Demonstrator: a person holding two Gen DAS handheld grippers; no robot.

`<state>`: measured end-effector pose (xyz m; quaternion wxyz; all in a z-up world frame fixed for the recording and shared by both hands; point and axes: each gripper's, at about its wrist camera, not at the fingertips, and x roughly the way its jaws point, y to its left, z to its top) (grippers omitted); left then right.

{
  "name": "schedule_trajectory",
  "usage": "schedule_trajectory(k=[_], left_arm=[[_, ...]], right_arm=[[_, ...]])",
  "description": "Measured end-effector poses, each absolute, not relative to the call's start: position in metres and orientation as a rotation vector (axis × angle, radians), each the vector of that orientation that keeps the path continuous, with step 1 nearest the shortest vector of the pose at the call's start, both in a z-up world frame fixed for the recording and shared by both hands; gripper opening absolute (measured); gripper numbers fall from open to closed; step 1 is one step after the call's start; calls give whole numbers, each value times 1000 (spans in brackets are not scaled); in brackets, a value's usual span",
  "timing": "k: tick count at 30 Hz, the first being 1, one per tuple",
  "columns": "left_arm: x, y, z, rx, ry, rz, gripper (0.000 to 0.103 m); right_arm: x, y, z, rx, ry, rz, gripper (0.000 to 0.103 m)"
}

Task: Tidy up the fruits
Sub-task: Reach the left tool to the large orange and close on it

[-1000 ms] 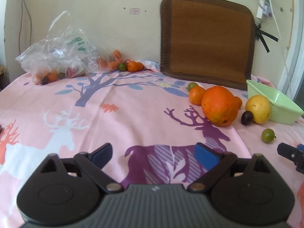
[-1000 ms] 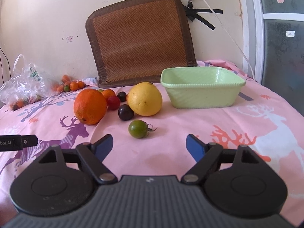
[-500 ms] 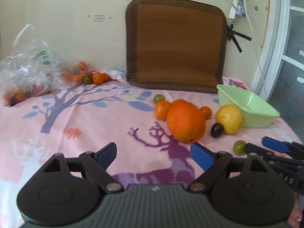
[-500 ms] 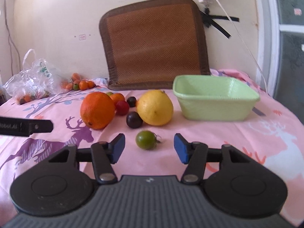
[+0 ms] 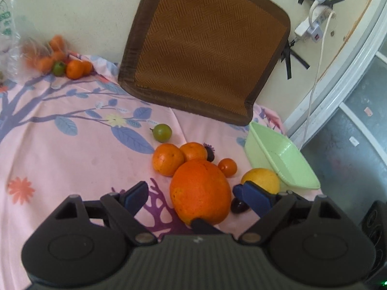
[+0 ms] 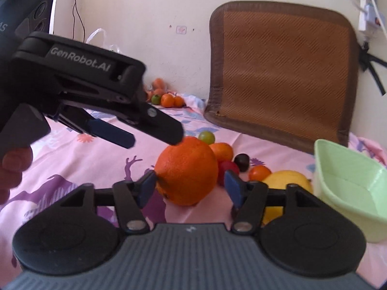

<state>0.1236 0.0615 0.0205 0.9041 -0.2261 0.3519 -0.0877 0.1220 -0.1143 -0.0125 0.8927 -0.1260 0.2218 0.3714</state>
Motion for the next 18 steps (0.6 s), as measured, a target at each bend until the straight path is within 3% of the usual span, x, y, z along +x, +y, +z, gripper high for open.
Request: schedule_trajectory(k=[1, 2, 3, 11, 18], left_arm=[[127, 60, 17, -466, 740, -187, 81], [129, 58, 13, -467, 756, -204, 66], [131, 56, 10, -479, 765, -229, 62], [117, 29, 40, -407, 710, -230, 60], [178, -56, 79, -307, 638, -396, 60]], right_arm=[[125, -111, -14, -265, 475, 776, 69], [126, -108, -16, -266, 487, 781, 70], [126, -106, -18, -270, 482, 770, 69], [109, -128, -7, -218, 398, 758, 65], [124, -186, 24, -198, 222, 511, 65]])
